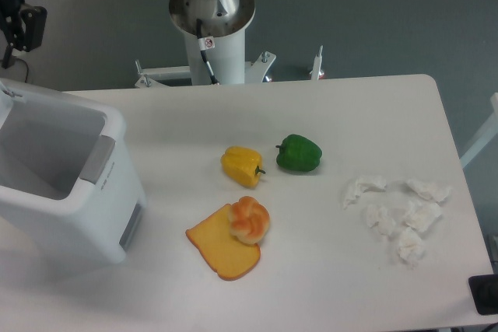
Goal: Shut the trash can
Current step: 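Move the gripper over the raised lid of the white trash can, then push the raised lid down with the gripper onto the trash can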
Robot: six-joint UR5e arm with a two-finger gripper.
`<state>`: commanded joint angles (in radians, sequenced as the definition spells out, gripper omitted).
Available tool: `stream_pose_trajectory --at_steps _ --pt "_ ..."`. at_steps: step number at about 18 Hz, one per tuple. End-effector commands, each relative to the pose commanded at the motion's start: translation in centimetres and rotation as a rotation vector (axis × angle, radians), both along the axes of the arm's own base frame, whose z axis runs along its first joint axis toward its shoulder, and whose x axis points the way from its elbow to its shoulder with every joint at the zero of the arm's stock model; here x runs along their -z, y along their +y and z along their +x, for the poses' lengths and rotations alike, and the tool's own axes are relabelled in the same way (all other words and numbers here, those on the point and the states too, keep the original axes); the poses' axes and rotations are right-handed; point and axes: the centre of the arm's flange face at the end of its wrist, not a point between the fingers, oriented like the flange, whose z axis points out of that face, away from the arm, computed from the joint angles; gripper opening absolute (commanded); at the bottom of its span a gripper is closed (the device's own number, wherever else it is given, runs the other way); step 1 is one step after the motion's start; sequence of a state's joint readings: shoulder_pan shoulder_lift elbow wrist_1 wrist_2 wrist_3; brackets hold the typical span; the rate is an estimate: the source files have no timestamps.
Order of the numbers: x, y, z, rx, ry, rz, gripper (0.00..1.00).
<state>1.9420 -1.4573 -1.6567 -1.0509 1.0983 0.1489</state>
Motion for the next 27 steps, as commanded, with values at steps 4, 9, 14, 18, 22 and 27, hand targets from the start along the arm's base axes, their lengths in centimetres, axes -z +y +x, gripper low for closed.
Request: stream_pose_trajectory --at_steps 4,9,14,18,22,27 --pt "0.1 0.4 -0.3 -0.013 0.001 0.001 1.0" --pt "-0.5 0.8 -0.6 -0.036 -0.003 0.018 1.0" --pt "-0.7 0.9 -2.4 -0.072 -0.002 0.022 1.0" --pt "-0.7 0.7 -4.0 -0.103 -0.002 0.022 1.0" --pt "-0.7 0.5 -6.0 -0.142 0.0 0.024 1.0" --pt "0.5 1.2 -8.8 -0.179 -0.005 0.002 1.0"
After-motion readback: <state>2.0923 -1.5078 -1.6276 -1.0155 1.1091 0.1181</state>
